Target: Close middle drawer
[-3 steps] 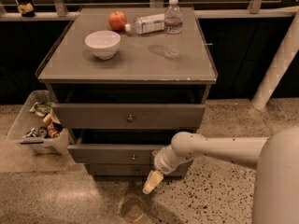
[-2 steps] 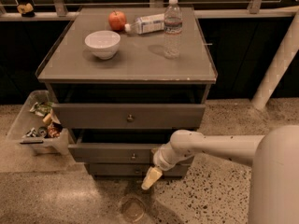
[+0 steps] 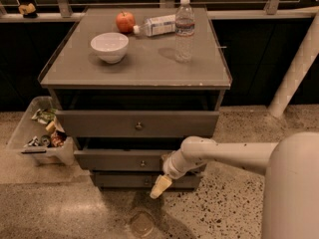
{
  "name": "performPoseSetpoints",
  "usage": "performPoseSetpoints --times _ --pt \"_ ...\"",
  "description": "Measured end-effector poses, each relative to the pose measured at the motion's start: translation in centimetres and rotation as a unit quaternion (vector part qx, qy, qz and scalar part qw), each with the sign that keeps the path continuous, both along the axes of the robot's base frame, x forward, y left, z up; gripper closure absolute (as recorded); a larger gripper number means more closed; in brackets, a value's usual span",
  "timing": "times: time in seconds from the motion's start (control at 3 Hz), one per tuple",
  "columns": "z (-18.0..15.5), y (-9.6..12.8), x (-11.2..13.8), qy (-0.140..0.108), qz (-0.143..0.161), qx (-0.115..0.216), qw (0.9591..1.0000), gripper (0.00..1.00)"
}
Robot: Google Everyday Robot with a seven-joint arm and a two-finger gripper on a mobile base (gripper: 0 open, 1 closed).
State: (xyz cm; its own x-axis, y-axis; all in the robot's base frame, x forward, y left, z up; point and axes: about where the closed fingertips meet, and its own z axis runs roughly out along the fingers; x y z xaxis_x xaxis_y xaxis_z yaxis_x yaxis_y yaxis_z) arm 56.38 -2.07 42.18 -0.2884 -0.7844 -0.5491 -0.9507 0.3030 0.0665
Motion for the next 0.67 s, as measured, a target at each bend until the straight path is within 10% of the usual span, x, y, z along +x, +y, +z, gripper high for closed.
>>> performPoseSetpoints --times 0.67 --pt "-0.7 -0.9 5.4 -0.020 -0.093 -0.008 0.9954 0.00"
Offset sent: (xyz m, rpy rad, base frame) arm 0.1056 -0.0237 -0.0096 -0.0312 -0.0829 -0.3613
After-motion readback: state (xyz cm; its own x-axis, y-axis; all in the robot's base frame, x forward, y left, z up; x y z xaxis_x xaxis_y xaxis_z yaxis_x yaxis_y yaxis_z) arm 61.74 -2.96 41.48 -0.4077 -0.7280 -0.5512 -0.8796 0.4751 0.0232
